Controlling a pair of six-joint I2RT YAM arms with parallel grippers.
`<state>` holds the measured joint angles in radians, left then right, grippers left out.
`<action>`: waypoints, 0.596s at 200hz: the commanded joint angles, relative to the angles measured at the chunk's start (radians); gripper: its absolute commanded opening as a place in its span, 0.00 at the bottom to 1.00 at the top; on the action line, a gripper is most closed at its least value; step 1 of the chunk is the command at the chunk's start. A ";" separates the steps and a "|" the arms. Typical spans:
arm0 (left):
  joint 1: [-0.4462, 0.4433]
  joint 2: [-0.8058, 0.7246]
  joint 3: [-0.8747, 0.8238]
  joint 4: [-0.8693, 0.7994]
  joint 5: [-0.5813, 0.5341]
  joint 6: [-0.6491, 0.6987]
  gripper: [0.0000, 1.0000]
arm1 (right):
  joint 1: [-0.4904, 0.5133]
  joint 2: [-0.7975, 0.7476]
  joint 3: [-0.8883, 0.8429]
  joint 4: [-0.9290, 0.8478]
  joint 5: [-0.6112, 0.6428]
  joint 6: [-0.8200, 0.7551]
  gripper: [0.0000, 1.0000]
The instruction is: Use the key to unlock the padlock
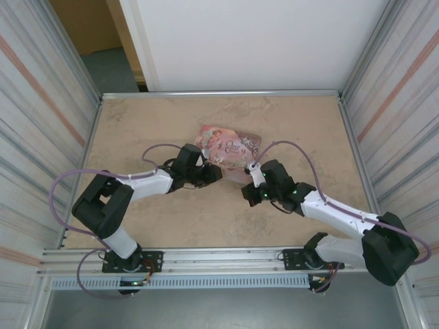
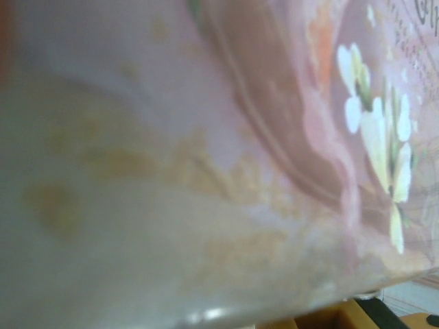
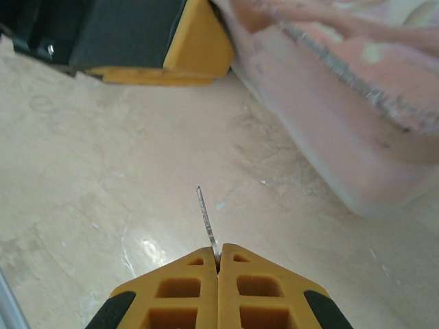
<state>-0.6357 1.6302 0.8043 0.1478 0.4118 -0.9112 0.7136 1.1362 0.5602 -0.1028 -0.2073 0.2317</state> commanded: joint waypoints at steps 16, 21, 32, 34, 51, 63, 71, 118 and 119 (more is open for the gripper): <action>0.002 -0.044 0.045 -0.021 0.094 -0.060 0.08 | 0.072 -0.030 -0.033 0.014 0.187 -0.043 0.00; 0.002 -0.043 0.048 -0.020 0.096 -0.063 0.08 | 0.083 -0.028 -0.035 0.020 0.205 -0.042 0.00; 0.002 -0.044 0.049 -0.021 0.097 -0.073 0.08 | 0.101 -0.019 -0.041 0.034 0.234 -0.042 0.00; 0.002 -0.044 0.050 -0.023 0.099 -0.074 0.08 | 0.104 -0.017 -0.041 0.037 0.239 -0.042 0.00; 0.002 -0.045 0.055 -0.029 0.102 -0.080 0.07 | 0.133 0.007 -0.045 0.065 0.276 -0.040 0.00; 0.002 -0.046 0.059 -0.036 0.106 -0.081 0.07 | 0.154 0.027 -0.043 0.086 0.303 -0.038 0.00; 0.002 -0.046 0.062 -0.042 0.108 -0.084 0.07 | 0.167 0.038 -0.043 0.100 0.320 -0.038 0.00; 0.001 -0.049 0.072 -0.055 0.124 -0.091 0.07 | 0.211 0.120 -0.041 0.211 0.368 -0.031 0.00; 0.002 -0.049 0.073 -0.055 0.124 -0.091 0.07 | 0.211 0.122 -0.042 0.214 0.368 -0.031 0.00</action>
<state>-0.6346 1.6302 0.8406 0.0998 0.4671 -0.9737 0.9058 1.2232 0.5213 0.0223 0.1032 0.2153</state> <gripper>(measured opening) 0.238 0.043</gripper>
